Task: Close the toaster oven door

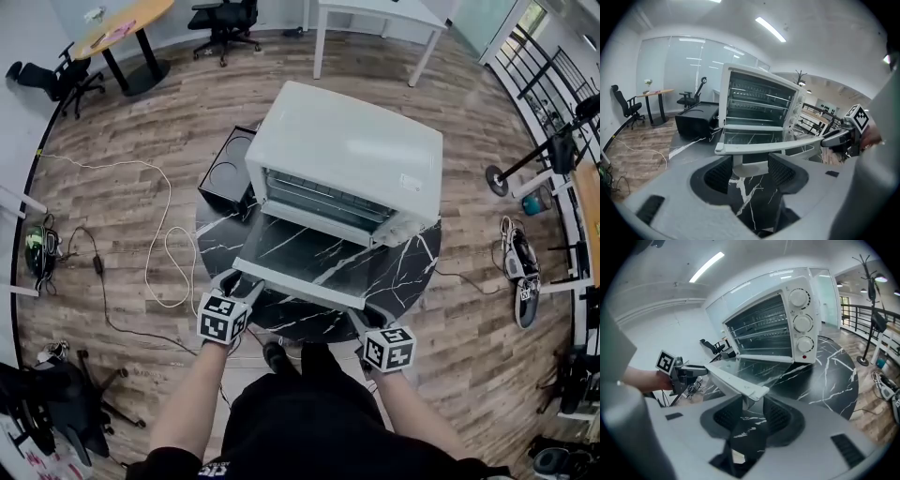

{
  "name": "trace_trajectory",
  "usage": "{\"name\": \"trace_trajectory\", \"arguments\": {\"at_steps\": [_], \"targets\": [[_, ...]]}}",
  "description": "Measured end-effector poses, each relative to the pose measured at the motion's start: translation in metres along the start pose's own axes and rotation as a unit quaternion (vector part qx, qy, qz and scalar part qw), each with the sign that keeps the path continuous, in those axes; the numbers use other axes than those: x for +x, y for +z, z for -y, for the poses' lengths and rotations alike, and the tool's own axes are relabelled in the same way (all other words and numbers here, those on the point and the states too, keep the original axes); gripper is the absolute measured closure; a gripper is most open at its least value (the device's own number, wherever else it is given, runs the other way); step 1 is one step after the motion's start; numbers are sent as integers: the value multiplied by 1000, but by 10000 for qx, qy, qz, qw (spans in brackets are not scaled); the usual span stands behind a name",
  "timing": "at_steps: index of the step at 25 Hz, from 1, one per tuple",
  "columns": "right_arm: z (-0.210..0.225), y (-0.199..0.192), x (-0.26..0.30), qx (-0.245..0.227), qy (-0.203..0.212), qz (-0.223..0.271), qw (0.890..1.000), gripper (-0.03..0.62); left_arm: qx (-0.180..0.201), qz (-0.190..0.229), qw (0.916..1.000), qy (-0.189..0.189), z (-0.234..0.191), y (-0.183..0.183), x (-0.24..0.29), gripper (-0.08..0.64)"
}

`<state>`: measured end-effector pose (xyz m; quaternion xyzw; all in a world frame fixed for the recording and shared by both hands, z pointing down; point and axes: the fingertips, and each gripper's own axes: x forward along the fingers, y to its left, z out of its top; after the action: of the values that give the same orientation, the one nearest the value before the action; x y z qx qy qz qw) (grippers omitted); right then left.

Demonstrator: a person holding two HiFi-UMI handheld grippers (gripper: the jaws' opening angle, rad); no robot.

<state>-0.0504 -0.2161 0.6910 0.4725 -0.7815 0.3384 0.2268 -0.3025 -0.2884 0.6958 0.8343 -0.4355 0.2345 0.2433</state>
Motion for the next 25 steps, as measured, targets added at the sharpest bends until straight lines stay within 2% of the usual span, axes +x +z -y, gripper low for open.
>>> {"name": "trace_trajectory", "arguments": {"at_steps": [8, 16, 18, 21, 25], "targets": [[-1, 59, -20, -31, 3, 486, 9988, 423, 218, 462, 9987, 55, -6, 64, -12, 339], [6, 117, -32, 237, 50, 1109, 9935, 405, 414, 850, 9955, 24, -7, 123, -11, 362], [4, 130, -35, 173, 66, 1258, 9919, 424, 443, 916, 9948, 24, -7, 136, -9, 367], [3, 149, -36, -123, 20, 1418, 9898, 500, 476, 1021, 9936, 27, -8, 155, -4, 384], [11, 174, -35, -173, 41, 1607, 9868, 488, 390, 1233, 9916, 11, -10, 179, 3, 392]]}}
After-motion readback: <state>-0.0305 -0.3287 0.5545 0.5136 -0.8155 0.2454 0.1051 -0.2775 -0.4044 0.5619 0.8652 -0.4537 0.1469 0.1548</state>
